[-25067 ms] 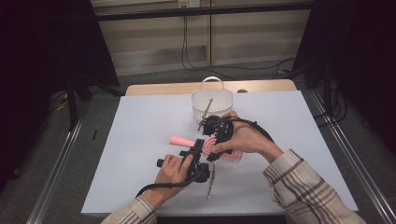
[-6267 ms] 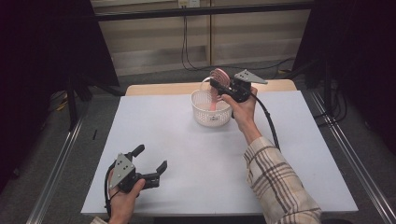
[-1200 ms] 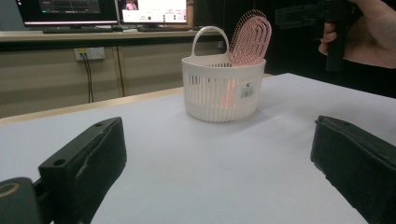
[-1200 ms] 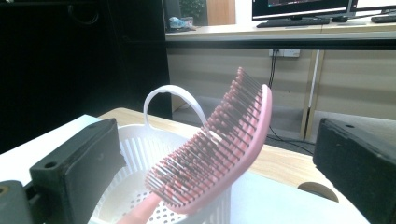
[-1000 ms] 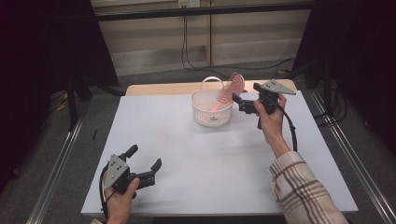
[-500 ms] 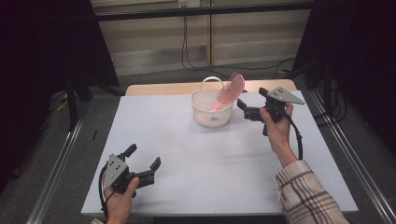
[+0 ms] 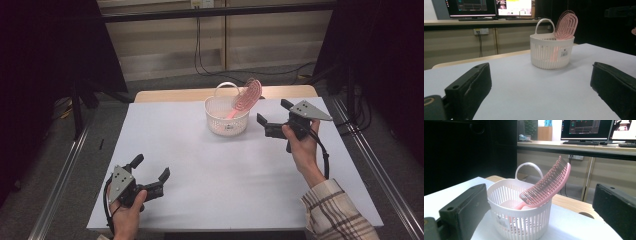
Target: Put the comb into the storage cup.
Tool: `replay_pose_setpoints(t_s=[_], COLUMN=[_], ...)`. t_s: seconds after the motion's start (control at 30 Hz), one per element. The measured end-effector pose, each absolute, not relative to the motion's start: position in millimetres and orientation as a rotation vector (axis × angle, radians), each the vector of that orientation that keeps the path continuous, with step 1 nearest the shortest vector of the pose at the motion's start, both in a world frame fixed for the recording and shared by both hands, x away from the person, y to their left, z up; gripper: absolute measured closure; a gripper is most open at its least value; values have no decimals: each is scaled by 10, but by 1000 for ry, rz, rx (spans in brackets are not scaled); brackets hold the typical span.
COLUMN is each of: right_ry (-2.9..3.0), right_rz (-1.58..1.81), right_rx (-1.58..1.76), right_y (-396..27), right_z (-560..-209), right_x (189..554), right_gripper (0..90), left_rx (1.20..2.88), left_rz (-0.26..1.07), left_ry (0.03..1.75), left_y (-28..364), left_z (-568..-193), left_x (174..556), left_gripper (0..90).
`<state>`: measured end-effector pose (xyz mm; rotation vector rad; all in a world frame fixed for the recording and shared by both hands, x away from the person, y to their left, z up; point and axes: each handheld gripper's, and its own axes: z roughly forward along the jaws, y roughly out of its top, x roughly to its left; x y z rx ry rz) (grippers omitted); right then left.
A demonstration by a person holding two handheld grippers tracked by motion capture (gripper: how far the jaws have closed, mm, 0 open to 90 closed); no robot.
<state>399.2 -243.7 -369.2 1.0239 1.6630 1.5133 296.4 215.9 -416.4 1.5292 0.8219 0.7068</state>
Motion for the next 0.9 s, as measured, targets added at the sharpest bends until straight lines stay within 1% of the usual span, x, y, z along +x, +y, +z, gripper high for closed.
replay_pose_setpoints(t_s=[0.9], right_ry=[1630], right_rz=[1477], right_rx=[1049], right_y=[-2641], right_z=[-3822], right_x=[3540], right_gripper=[0], left_rx=[1519], left_rz=[707], left_ry=[835], left_y=[2159], left_z=[-4161], left_x=[2946], left_gripper=[35])
